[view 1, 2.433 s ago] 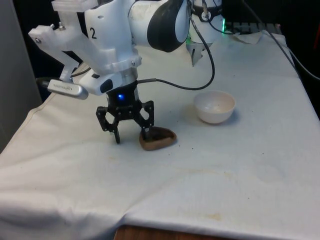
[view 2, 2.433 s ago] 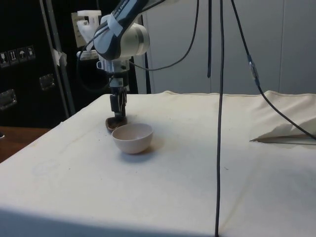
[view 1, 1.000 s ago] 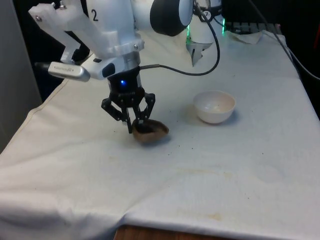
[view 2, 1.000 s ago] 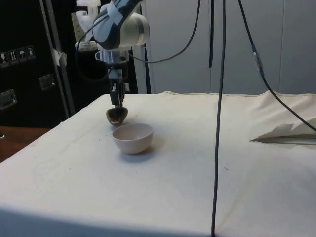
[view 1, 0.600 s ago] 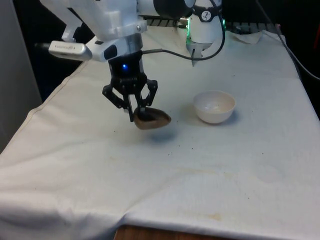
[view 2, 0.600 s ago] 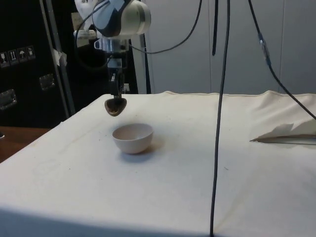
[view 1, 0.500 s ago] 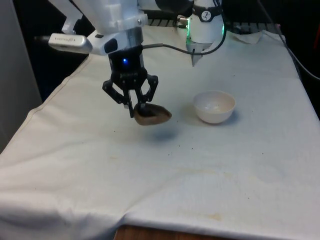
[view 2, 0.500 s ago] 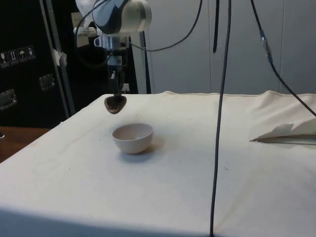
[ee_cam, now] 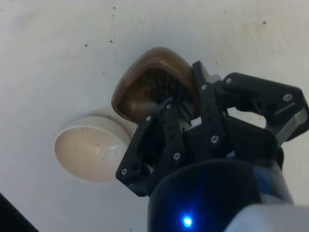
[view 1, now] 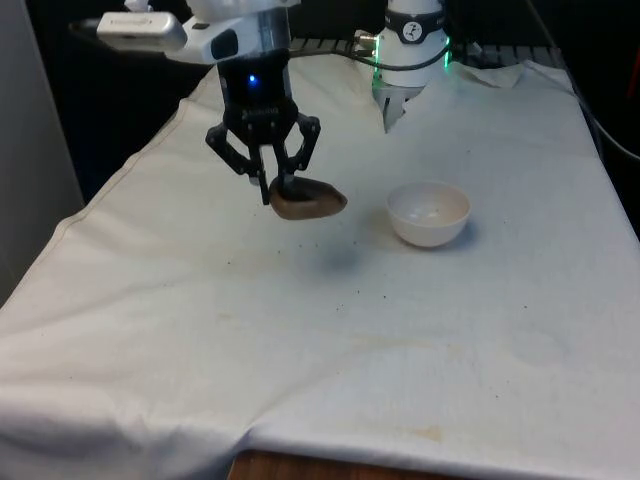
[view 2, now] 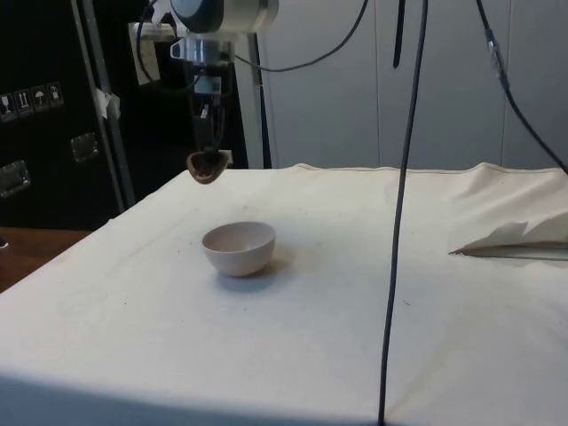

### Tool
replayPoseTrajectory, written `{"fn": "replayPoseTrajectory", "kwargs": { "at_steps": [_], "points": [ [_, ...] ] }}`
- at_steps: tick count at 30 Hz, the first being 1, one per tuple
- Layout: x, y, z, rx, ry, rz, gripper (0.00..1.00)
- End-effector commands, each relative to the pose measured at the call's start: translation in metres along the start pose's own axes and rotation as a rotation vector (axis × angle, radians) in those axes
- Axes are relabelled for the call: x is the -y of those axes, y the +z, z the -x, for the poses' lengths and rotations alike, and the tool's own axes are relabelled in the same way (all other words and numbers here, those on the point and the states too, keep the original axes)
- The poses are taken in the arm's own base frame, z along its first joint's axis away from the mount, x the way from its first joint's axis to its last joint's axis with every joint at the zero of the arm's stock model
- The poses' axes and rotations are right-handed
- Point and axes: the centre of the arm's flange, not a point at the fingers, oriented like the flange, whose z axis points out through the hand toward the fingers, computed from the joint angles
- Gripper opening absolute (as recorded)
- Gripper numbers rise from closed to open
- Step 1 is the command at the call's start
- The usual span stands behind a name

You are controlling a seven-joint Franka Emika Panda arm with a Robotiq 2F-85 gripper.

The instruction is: Pour the coffee beans from the cup into the bowl.

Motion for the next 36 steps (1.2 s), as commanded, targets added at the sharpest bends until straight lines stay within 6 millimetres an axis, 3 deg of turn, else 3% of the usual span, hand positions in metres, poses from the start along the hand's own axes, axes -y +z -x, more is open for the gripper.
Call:
{"fn": "replayPoseTrajectory", "kwargs": {
  "at_steps": [1, 21, 36],
  "points": [
    [0.001, -0.007, 0.003, -0.002, 0.000, 0.013, 0.04],
    [0.025, -0.039, 0.028, -0.017, -0.029, 0.052, 0.04],
    [0.043, -0.041, 0.047, -0.003, -0.053, 0.118, 0.04]
  ]
}}
